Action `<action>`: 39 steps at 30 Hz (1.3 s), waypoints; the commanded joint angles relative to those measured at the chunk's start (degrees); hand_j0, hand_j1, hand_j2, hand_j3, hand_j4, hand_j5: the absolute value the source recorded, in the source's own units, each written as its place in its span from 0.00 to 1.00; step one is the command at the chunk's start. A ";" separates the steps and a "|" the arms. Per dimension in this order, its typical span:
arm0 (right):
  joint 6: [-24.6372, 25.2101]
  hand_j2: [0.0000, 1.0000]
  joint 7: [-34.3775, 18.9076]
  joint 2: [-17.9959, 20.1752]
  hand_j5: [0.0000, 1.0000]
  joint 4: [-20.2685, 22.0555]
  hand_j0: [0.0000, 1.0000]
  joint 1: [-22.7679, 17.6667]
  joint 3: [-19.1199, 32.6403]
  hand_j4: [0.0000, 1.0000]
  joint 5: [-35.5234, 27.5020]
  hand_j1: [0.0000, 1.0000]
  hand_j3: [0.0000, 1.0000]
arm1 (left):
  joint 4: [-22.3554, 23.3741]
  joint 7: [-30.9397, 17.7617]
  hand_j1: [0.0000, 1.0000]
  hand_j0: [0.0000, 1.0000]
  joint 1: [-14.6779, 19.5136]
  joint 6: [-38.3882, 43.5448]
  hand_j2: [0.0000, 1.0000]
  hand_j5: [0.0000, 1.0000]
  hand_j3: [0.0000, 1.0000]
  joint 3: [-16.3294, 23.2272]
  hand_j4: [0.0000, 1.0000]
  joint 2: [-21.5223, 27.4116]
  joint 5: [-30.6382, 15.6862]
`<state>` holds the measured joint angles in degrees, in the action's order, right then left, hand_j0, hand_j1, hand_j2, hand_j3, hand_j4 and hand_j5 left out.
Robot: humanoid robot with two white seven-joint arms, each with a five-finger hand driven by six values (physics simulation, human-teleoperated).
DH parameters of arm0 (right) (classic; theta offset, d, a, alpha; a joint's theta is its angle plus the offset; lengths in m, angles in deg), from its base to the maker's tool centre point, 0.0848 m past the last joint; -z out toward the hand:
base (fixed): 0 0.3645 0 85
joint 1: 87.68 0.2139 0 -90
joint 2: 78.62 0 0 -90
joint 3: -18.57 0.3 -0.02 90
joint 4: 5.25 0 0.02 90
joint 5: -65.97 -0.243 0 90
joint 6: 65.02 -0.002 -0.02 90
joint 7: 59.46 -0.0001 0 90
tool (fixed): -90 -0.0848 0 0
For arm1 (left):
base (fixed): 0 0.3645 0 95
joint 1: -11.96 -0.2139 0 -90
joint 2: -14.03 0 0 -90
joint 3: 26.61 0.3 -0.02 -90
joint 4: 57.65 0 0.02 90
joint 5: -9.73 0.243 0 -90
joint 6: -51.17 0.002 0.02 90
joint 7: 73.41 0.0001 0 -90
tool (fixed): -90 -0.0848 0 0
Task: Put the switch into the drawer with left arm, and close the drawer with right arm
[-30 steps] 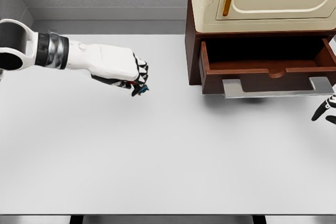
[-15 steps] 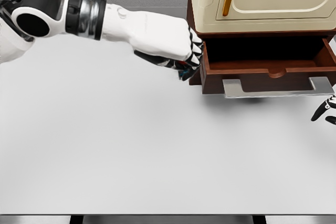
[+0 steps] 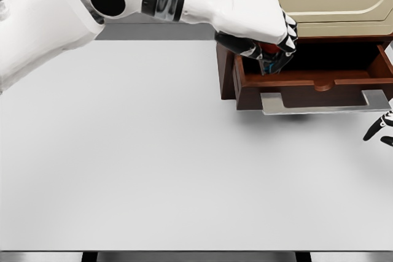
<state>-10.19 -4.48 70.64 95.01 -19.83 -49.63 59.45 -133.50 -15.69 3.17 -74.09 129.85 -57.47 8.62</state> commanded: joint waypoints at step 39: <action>0.17 0.53 0.02 0.06 0.53 -0.24 0.53 0.00 -0.36 0.53 -0.25 0.53 0.53 | 17.58 -0.06 0.87 0.87 -1.41 0.26 0.87 0.87 0.87 -0.64 0.87 -10.49 -0.65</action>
<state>-10.19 -4.48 70.64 94.82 -19.83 -49.98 59.59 -116.22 -15.77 1.76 -73.98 129.37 -67.99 8.42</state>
